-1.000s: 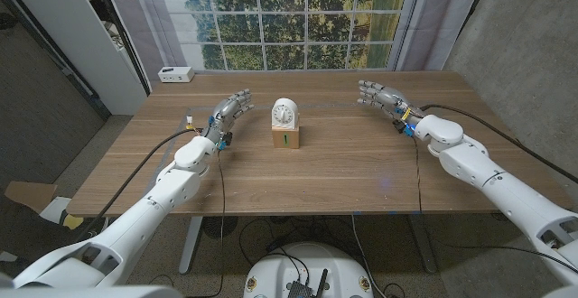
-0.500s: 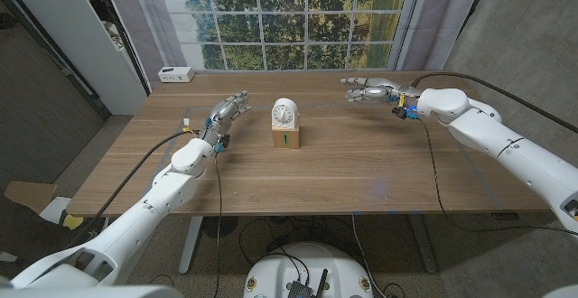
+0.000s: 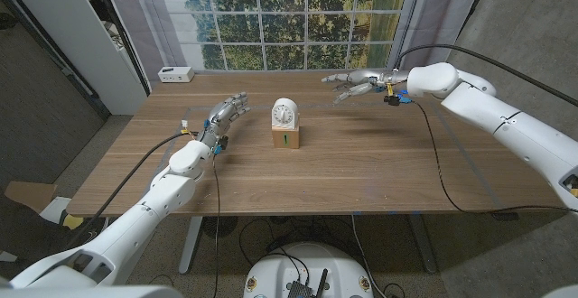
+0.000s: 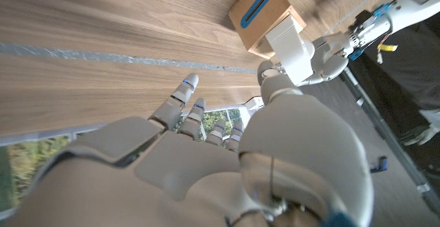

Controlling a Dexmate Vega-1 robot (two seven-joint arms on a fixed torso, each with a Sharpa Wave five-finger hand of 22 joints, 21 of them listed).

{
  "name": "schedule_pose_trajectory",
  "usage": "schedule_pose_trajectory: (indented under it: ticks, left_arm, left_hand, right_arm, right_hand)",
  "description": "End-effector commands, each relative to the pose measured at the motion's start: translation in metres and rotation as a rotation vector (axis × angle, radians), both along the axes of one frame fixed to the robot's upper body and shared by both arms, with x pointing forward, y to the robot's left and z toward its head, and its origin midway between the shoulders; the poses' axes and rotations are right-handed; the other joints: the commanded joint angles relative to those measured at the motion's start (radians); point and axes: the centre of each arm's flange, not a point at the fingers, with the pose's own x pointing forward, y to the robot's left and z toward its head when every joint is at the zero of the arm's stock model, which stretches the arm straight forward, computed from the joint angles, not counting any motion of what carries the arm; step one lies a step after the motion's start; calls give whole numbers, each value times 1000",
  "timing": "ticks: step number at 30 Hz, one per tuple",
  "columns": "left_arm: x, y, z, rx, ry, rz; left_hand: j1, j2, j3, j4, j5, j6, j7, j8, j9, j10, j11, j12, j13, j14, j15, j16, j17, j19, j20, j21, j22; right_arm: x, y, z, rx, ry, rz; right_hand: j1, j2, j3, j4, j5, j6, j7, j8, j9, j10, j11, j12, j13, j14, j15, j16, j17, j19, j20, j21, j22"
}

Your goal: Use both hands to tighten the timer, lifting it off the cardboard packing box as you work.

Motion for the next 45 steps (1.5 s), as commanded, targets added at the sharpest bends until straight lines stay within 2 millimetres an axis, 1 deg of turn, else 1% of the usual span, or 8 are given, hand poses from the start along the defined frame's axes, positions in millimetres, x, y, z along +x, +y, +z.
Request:
schedule_pose_trajectory:
  ticks: [1, 5, 11, 21, 22, 28, 34, 45]
  left_arm:
    - [1, 3, -4, -7, 2, 1]
    - [2, 3, -5, -5, 4, -5]
    - [2, 2, -7, -6, 2, -13]
    - [0, 0, -11, -19, -3, -10]
    - [0, 0, -11, -19, -3, -10]
    - [1, -2, -13, -24, -8, -22]
    - [1, -3, -18, -34, 0, -21]
    - [1, -1, -24, -47, 4, -21]
  left_hand:
    - [3, -9, 5, 4, 5, 8, -1, 7, 4, 10, 0, 8, 0, 5, -2, 3, 2, -3, -3, -3, 5]
    - [3, -9, 5, 3, 5, 8, -1, 7, 3, 10, 0, 8, 0, 5, -2, 3, 2, -3, -2, -3, 5]
    - [2, -8, 4, 5, 5, 8, 1, 7, 3, 11, 1, 8, -1, 5, -1, 3, 3, -6, 0, -4, 5]
    - [2, -9, 4, 5, 5, 14, -3, 9, 4, 15, 0, 9, -2, 6, -1, 2, 2, -6, 0, -5, 5]
    - [2, -9, 4, 5, 5, 14, -3, 9, 4, 15, 0, 9, -2, 6, -2, 2, 2, -6, 1, -5, 5]
    - [1, -9, 4, 6, 5, 14, -4, 8, 4, 13, 2, 8, -3, 6, -2, 2, 2, -7, 1, -5, 4]
    - [2, -9, 4, 5, 5, 15, -3, 8, 4, 14, 2, 9, -4, 7, -2, 2, 2, -8, 2, -6, 4]
    - [1, -10, 4, 6, 5, 17, -3, 8, 4, 15, 1, 9, -5, 7, -3, 1, 2, -9, 3, -7, 4]
  right_arm:
    - [-12, 40, 19, -230, -83, 45]
    - [-14, 53, 23, -312, -102, 61]
    - [-16, 71, 27, -405, -130, 94]
    - [-18, 95, 29, -497, -170, 137]
    - [-18, 95, 29, -497, -170, 137]
    - [-21, 118, 33, -546, -193, 183]
    - [-19, 136, 35, -582, -202, 223]
    - [-13, 157, 41, -633, -221, 254]
  right_hand:
    - [47, 20, 29, -3, 17, -14, -3, 4, 5, -10, -13, 10, 7, 5, -23, 5, 7, 0, 1, 5, 6]
    - [100, 31, 56, -6, 30, -20, -4, 7, 5, -16, -26, 14, 10, 1, -31, 5, 10, -4, -5, 6, 7]
    - [137, 25, 68, -4, 38, -35, -4, 6, 6, -33, -30, 13, 12, -7, -31, 4, 11, -7, -7, 7, 7]
    - [160, 24, 72, -1, 42, -40, -4, 8, 7, -46, -32, 12, 15, -11, -29, 6, 14, -16, -8, 5, 7]
    - [161, 24, 72, -1, 42, -40, -4, 8, 7, -47, -31, 12, 15, -11, -27, 6, 14, -16, -8, 5, 7]
    - [174, 21, 72, 2, 45, -51, -4, 7, 7, -61, -30, 11, 17, -17, -18, 6, 16, -22, -2, 5, 7]
    - [180, 19, 71, 4, 46, -58, -4, 6, 8, -69, -27, 11, 18, -18, -12, 7, 17, -19, 4, 7, 8]
    - [188, 17, 68, 7, 46, -65, -4, 7, 8, -75, -27, 13, 20, -9, -9, 13, 19, -14, 4, 10, 8]
